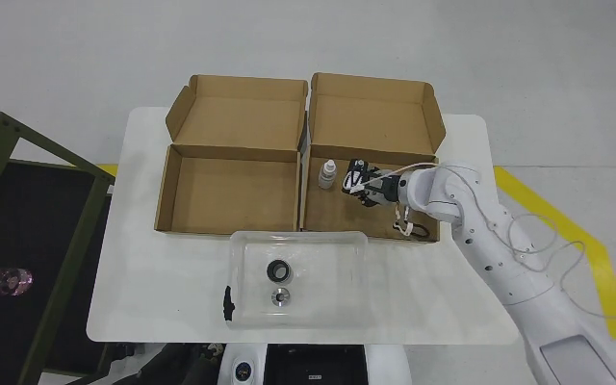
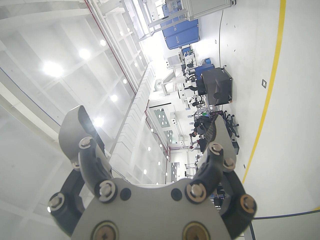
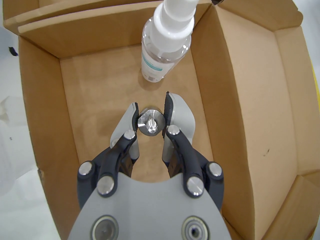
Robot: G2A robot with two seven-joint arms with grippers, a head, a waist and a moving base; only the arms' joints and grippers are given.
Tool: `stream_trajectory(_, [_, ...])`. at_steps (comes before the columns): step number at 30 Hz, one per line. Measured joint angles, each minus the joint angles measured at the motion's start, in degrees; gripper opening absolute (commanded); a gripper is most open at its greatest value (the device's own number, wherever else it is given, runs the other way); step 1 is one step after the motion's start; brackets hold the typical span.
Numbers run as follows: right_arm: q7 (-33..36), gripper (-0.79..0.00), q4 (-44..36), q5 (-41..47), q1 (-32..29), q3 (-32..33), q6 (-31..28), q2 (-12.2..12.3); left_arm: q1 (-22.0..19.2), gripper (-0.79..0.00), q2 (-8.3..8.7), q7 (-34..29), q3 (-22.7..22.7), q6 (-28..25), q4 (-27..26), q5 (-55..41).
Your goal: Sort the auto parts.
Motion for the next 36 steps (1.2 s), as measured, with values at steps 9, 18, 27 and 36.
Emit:
stream_trajectory(9, [-0.6,-0.570,3.8,-1.3,2.0,-2.4,1.4,-1.0,0.0,0.000,0.00,0.0,0.0,0.0,0.0,0.0])
stream_trajectory(18, [-1.7,-0.483,4.3,-1.3,2.3,-2.6,1.7,-1.4,0.0,0.000,0.00,0.0,0.0,0.0,0.0,0.0])
stream_trajectory(27, [-3.5,-0.449,-3.3,0.5,-1.7,3.2,1.6,0.2,0.0,0.000,0.00,0.0,0.0,0.0,0.0,0.0])
stream_trajectory(36, [-5.7,-0.434,-15.3,4.7,-9.7,9.5,-0.1,2.1,0.0,0.000,0.00,0.0,0.0,0.0,0.0,0.0])
